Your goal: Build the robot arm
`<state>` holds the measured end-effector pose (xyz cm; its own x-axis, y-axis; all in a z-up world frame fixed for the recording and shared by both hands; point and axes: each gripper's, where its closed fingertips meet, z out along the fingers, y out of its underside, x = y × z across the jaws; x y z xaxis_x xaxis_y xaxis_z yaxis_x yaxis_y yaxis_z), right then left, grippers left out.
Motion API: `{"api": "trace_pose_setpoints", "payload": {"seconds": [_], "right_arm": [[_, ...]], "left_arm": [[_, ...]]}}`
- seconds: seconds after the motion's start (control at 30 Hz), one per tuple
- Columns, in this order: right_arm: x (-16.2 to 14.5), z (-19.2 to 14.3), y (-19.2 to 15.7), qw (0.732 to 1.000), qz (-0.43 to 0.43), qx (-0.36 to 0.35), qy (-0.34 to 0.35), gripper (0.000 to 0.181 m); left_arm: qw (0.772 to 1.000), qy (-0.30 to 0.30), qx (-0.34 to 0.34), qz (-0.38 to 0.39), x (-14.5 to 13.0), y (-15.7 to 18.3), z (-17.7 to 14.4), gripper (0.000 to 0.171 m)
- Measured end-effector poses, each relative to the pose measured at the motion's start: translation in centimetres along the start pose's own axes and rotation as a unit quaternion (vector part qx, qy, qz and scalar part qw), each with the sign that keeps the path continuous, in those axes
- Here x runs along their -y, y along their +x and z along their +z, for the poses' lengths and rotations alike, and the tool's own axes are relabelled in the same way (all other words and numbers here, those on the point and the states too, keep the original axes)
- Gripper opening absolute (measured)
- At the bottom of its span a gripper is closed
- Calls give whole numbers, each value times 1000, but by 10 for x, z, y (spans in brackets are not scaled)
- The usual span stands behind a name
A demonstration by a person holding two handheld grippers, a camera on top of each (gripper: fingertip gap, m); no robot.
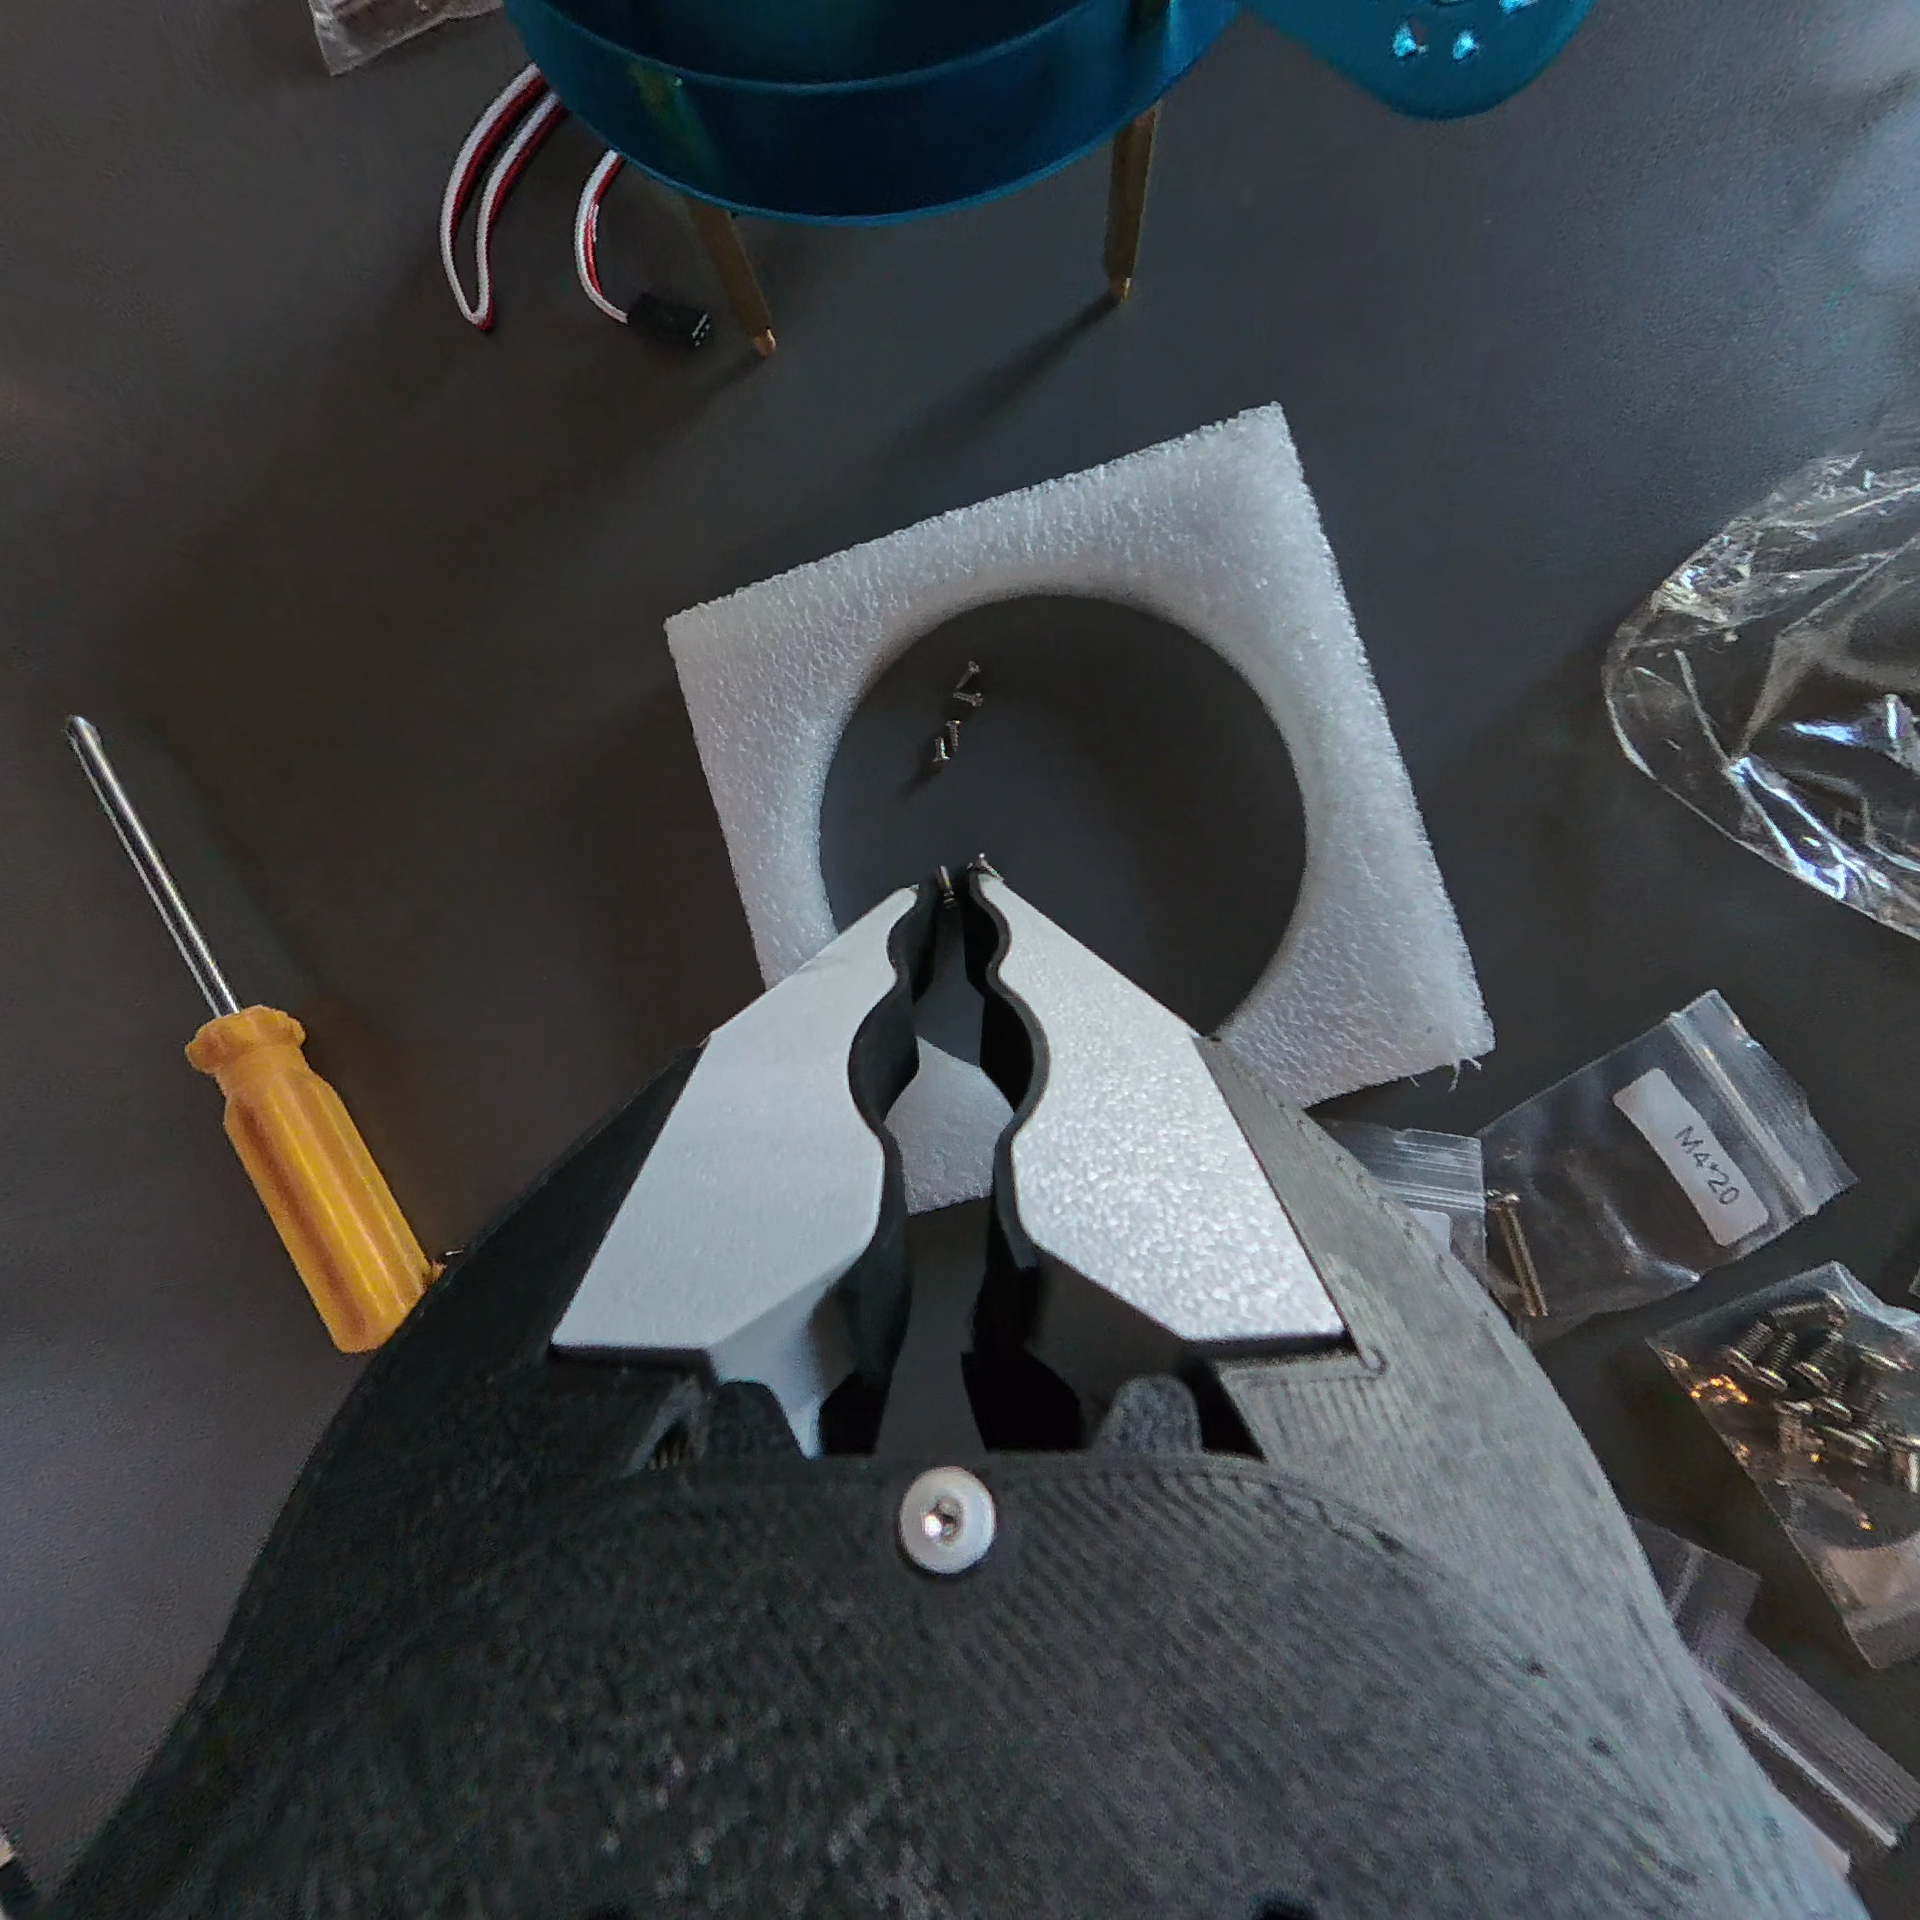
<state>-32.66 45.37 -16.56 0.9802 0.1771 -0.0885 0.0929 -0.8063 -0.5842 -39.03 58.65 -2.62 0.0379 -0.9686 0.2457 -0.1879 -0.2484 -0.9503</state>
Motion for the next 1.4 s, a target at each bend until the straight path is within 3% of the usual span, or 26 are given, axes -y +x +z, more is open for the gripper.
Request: {"api": "trace_pose_setpoints", "payload": {"seconds": [0.23,0.33,0.43,0.53,0.67,0.9,1.0,1.13,1.2,1.3,1.4], "right_arm": [[11,-5,-2,999,-20,5,47,4],[37,-18,-17,991,-13,28,127,4],[71,-45,-42,967,13,63,246,4],[93,-75,-72,931,28,116,346,3],[98,-95,-93,904,-5,131,408,3],[94,-108,-123,893,-128,93,421,3],[87,-105,-135,895,-182,62,403,3],[82,-111,-146,887,-220,41,403,3],[82,-114,-149,884,-232,37,403,3],[79,-112,-152,886,-246,39,391,3],[73,-114,-152,884,-252,41,393,3]], "left_arm": [[998,-6,-51,-38,-4,5,-1,61],[991,10,-108,-73,2,18,-10,36],[972,3,-198,-127,-1,46,-20,16],[953,-4,-250,-174,-20,74,-26,20],[947,-24,-262,-186,-44,98,-29,27],[935,9,-274,-225,-47,122,-45,42],[924,31,-301,-233,-42,139,-53,27],[914,20,-325,-242,-47,155,-55,27],[907,41,-342,-241,-42,161,-62,17],[914,44,-336,-224,-44,164,-62,6],[914,37,-341,-217,-46,170,-60,5]]}}
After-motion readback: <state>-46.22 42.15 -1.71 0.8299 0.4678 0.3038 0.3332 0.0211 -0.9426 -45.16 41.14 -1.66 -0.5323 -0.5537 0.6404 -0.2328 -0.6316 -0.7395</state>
